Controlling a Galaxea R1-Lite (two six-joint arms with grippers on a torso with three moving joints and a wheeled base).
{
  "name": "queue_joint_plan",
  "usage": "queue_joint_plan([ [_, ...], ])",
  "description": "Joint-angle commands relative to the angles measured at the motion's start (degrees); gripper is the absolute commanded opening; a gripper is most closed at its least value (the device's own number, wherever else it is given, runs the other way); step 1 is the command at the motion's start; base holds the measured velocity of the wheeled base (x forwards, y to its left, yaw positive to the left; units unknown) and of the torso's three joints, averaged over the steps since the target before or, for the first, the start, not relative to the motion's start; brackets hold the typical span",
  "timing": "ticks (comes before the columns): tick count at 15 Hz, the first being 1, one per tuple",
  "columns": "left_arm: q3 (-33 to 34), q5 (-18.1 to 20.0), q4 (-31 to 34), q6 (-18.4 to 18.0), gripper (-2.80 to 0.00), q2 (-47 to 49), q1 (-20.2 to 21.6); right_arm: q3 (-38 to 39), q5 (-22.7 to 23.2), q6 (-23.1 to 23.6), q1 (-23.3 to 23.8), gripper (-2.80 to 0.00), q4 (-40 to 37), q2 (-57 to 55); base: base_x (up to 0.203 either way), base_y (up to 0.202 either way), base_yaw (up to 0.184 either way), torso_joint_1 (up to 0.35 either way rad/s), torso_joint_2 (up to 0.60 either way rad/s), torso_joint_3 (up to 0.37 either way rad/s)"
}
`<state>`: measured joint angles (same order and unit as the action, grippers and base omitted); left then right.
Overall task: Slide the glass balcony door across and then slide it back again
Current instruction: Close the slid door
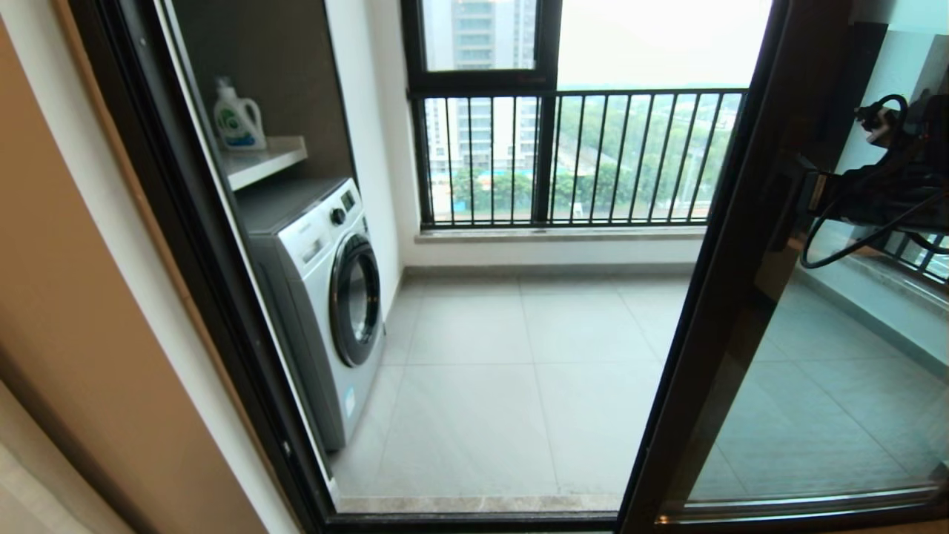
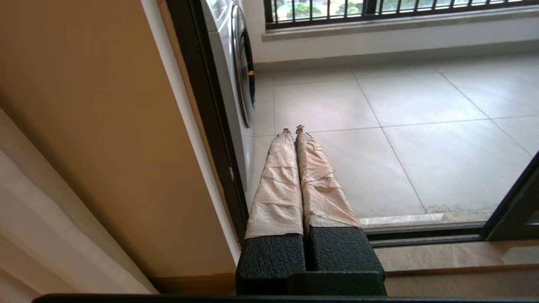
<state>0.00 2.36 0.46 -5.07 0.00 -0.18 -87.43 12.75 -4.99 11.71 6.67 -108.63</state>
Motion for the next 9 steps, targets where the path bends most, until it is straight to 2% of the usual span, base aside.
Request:
queue_joint_plan([
  [1,0.0,0.0,0.0,0.0,-2.8,0.1,0.0,2.4,-0.9,0.0,-1.9,-2.8,2.5,0.8,0.0,0.0,0.0,0.0,0.0,0.0],
  [7,0.0,0.0,0.0,0.0,-2.8,0.1,0.0,4.7,-2.3,-0.7,-6.3,-2.8,3.9,1.8,0.0,0.0,0.0,0.0,0.0,0.0],
  [9,0.0,0.0,0.0,0.0,-2.8,0.1,0.0,4.2,-2.3,-4.6,-7.9,-2.8,4.5,2.2,0.0,0.0,0.0,0.0,0.0,0.0],
])
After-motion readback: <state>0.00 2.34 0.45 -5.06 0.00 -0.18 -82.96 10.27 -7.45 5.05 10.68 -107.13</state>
